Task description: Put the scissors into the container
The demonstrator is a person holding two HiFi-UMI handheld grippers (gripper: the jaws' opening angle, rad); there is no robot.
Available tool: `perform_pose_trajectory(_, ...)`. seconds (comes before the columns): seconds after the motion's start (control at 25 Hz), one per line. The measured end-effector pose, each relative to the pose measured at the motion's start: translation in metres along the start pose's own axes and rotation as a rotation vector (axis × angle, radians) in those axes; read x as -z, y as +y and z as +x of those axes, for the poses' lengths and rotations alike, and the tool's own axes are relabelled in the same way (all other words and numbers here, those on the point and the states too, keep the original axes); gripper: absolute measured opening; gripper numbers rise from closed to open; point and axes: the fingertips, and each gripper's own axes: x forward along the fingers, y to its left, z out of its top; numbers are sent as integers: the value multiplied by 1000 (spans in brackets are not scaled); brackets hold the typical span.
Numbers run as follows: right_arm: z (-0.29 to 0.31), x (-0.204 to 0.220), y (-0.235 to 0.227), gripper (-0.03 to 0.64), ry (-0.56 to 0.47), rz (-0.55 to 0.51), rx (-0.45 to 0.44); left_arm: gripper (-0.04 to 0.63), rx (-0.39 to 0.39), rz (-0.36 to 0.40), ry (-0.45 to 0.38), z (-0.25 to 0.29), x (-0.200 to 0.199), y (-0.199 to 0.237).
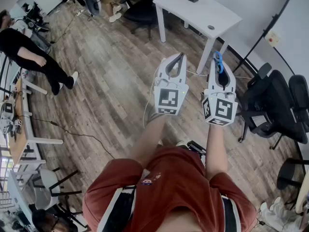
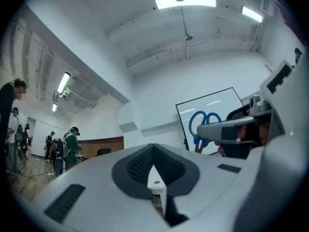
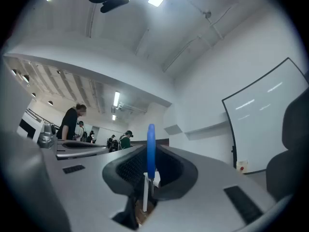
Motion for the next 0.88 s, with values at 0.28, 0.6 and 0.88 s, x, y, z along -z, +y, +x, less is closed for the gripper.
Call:
perform_pose_trajectory(0.28,0,1,-11,58,-4,1,-5,12,1,-4,-2,6,-2,-12)
perform_pose_trajectory(0.6,-8,5,-32,58,-6,26,-9,12,11,-9,4,15,0,-37)
perform_pose_trajectory(0.88,-17,7,-50,58,-6,36,-15,12,15,-7,7,21,-2,-61)
